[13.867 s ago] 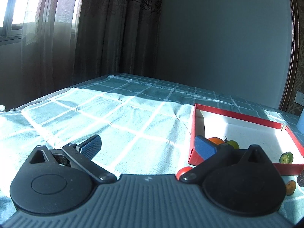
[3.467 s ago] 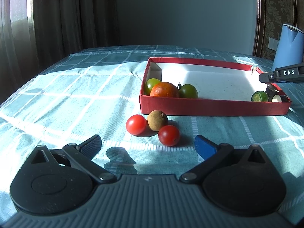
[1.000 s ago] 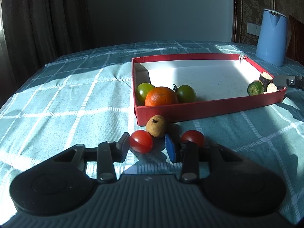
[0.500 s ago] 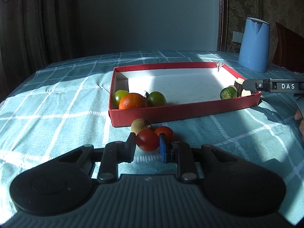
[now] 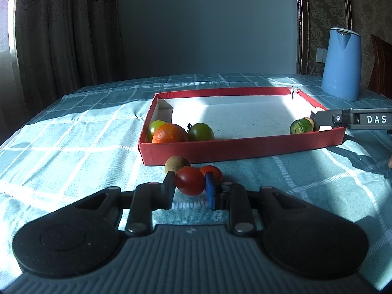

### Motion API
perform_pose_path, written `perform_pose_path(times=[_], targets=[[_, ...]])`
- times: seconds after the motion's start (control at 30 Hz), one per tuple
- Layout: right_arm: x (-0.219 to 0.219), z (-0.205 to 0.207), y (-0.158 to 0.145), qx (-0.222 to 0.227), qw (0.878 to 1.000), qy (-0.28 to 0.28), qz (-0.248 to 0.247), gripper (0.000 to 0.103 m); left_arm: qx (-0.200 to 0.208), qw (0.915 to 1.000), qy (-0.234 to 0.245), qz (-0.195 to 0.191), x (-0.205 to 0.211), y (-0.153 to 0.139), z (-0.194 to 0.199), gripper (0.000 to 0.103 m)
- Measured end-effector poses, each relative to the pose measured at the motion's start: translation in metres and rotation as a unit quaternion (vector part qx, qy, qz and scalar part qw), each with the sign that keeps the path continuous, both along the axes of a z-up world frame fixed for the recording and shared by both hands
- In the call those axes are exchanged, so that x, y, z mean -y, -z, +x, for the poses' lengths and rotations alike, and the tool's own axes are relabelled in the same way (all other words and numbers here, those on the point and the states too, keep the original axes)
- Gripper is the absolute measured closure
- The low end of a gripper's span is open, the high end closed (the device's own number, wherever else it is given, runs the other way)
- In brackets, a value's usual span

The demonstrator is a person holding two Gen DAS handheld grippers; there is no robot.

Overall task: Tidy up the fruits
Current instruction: 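Carry the red cherry tomato into the tray and open the left gripper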

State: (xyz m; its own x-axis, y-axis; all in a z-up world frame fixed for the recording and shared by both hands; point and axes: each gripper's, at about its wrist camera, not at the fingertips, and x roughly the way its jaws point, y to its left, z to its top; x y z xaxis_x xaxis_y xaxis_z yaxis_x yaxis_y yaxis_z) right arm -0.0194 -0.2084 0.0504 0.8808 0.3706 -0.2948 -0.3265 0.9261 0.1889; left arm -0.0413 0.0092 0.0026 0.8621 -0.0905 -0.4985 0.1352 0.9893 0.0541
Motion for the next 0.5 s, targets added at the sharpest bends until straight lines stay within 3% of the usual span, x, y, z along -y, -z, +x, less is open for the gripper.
perform_pose_path(times=[0.17,0.27,0.43,0.5], targets=[[-0.004,-0.012,0.0,-0.012,1.0,-0.011,0.006,0.033,0.0,0.9999,-0.014,0.002,-0.002,0.0,0.001,0.08],[-0.01,-0.025,0.005,-0.022,1.0,0.007,-0.007,0.024,0.001,0.9999,-0.014,-0.002,-0.004,0.001,0.0,0.08],[-0.02,-0.037,0.018,-0.061,0.996,0.03,-0.051,0.023,0.003,0.9999,-0.011,-0.006,-0.006,0.0,-0.003,0.08],[-0.025,-0.034,0.021,-0.081,0.993,0.042,-0.073,0.015,0.006,0.9999,-0.012,-0.005,-0.006,0.0,-0.003,0.08]])
